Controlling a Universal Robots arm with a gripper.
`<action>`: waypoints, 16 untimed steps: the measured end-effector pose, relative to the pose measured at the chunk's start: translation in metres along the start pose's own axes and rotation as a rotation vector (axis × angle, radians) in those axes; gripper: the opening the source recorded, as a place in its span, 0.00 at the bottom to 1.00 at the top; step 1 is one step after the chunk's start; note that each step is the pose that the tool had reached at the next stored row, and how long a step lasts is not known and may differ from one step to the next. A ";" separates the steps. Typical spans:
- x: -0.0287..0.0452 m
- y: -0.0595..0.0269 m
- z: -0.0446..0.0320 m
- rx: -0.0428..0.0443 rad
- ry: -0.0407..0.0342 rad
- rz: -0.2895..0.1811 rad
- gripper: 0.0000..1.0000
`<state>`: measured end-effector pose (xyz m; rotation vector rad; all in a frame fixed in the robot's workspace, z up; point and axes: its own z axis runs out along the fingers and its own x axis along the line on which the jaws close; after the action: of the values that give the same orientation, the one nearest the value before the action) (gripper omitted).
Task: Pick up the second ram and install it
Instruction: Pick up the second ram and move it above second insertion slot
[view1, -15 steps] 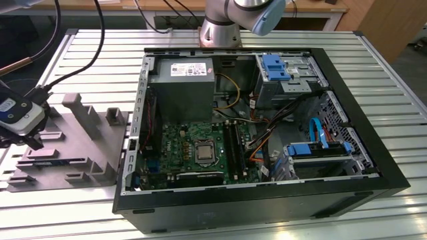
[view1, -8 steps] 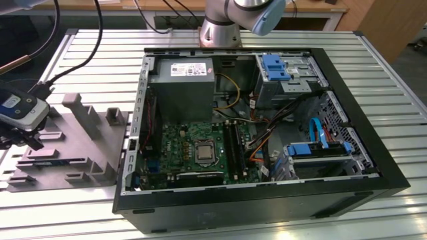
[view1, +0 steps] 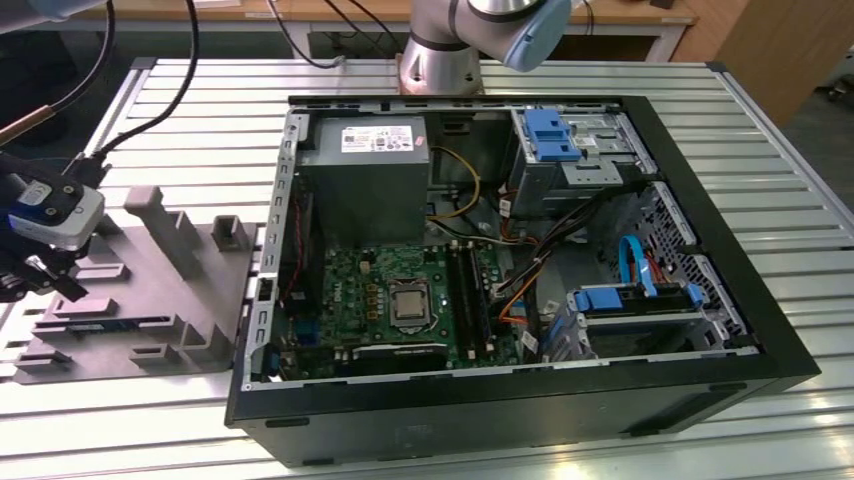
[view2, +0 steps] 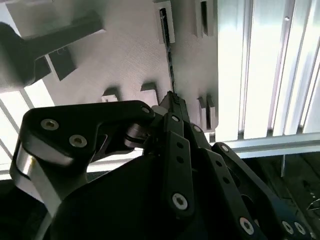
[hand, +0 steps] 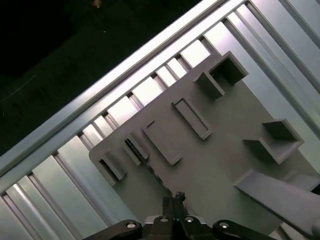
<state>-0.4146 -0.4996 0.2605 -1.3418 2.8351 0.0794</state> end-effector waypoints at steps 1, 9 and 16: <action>0.0000 0.0000 0.0001 -0.0005 0.0008 -0.018 0.11; 0.0000 -0.0001 0.0011 -0.0041 0.0072 -0.163 0.11; 0.0001 -0.0001 0.0020 -0.0073 0.0128 -0.290 0.11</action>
<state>-0.4146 -0.4996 0.2584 -1.7422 2.6171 0.0797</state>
